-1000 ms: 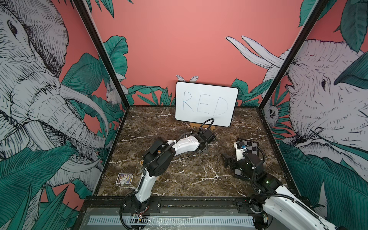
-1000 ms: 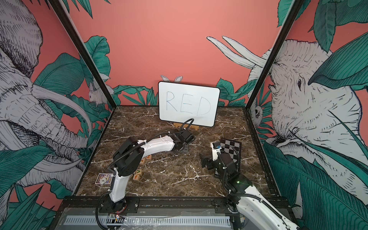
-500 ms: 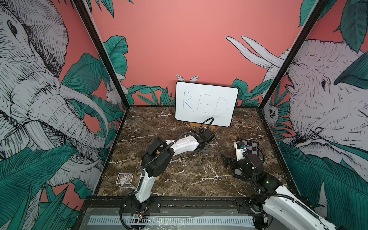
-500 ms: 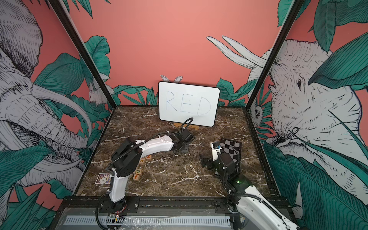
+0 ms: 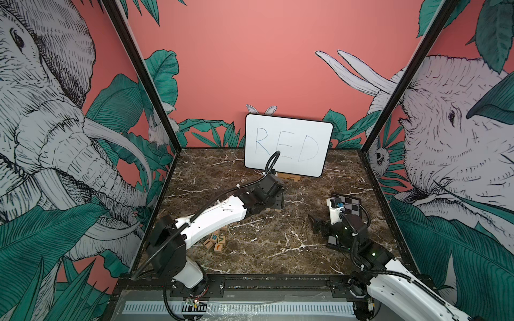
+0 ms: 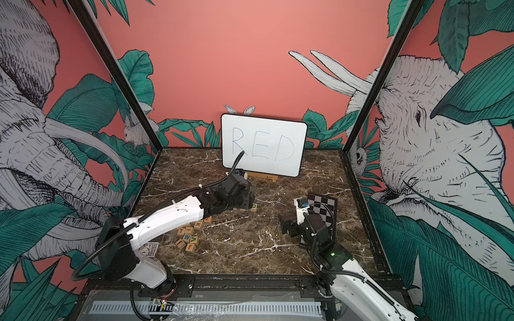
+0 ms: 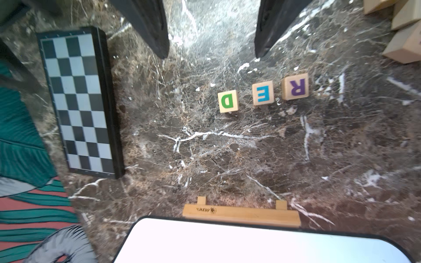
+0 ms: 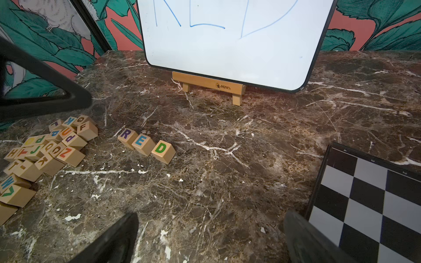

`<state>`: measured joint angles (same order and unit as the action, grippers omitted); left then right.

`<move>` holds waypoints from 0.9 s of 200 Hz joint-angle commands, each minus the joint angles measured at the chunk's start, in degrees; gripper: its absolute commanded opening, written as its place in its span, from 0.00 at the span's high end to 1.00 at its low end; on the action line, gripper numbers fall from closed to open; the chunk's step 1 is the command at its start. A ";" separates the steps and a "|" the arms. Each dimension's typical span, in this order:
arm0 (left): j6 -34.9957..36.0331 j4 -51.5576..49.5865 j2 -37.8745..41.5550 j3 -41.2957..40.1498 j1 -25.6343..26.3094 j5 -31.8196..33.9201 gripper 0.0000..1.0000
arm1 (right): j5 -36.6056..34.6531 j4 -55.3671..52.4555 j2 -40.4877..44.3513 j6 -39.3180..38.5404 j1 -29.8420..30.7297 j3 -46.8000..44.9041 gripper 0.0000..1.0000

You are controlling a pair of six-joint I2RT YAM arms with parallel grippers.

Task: Assemble the uppercase word "red" with letter blocks
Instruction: Place the letter block at the center of the board, then reset both arms

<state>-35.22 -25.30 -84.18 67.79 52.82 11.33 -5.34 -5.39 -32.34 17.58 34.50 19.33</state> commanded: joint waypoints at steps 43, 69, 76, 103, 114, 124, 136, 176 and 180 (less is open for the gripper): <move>-0.91 2.34 15.92 -18.65 -0.36 -0.67 0.37 | -0.52 1.83 0.26 0.35 0.31 -0.96 0.02; -0.53 8.57 19.48 -25.26 -0.41 -4.63 0.37 | -0.72 2.14 -0.05 0.38 0.30 -1.00 0.02; -0.07 9.47 20.26 -26.16 -0.35 -5.82 0.37 | -0.72 2.22 -0.16 0.36 0.30 -1.06 0.02; 2.29 12.90 22.25 -27.25 -0.35 -11.76 0.37 | -0.98 2.13 -0.56 0.30 0.30 -0.96 0.02; 3.24 12.51 22.95 -27.02 -0.35 -11.97 0.37 | -1.06 2.22 -0.66 0.26 0.30 -1.05 0.02; 5.20 12.47 24.01 -27.07 -0.21 -12.43 0.38 | -0.99 2.23 -0.62 0.27 0.30 -1.01 0.02; 6.66 12.39 26.04 -27.48 0.41 -10.74 0.37 | -1.16 2.22 -0.69 0.31 0.35 -0.98 0.02; 9.45 8.00 34.08 -26.59 0.71 -0.46 0.34 | -1.41 2.22 -0.35 0.35 0.30 -1.08 0.02; 10.30 7.90 34.87 -26.49 0.71 0.19 0.33 | -1.47 2.14 -0.23 0.35 0.31 -1.08 0.02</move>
<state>-28.95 -15.40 -54.02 40.77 53.32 4.58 -5.63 -5.02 -33.04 17.58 34.50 19.31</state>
